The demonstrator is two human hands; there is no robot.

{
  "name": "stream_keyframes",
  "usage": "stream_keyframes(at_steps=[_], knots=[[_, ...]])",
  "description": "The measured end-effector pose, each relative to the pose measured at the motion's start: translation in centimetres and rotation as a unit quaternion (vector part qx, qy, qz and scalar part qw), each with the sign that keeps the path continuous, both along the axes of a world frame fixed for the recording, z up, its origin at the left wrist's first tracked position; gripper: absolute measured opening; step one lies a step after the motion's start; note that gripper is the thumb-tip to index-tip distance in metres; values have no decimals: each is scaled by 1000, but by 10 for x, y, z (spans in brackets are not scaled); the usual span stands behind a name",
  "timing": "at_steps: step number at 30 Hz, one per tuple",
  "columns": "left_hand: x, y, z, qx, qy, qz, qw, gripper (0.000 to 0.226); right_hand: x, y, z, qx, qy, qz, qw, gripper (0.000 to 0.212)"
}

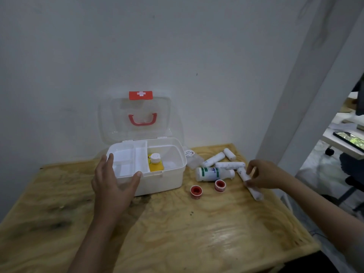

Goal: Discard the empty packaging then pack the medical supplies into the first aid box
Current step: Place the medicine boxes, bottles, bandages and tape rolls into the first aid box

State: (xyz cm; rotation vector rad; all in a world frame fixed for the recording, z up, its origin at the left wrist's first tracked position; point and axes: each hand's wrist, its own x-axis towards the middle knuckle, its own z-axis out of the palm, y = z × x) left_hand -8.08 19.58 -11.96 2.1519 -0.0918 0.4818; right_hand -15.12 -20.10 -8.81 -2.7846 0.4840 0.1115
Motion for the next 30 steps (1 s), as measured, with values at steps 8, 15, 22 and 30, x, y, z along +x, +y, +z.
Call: stream_keyframes(at_steps=[8, 15, 22, 30], knots=[[0, -2, 0, 2, -4, 10, 1000, 83, -11, -3, -5, 57, -120, -16, 991, 29], [-1, -3, 0, 4, 2, 13, 1000, 82, 13, -3, 7, 111, -245, 11, 963, 16], [-1, -1, 1, 14, -1, 12, 1000, 80, 43, -6, -15, 135, -235, 30, 962, 16], [-1, -1, 1, 24, -5, 15, 1000, 80, 39, -20, -31, 142, -210, 40, 967, 27]])
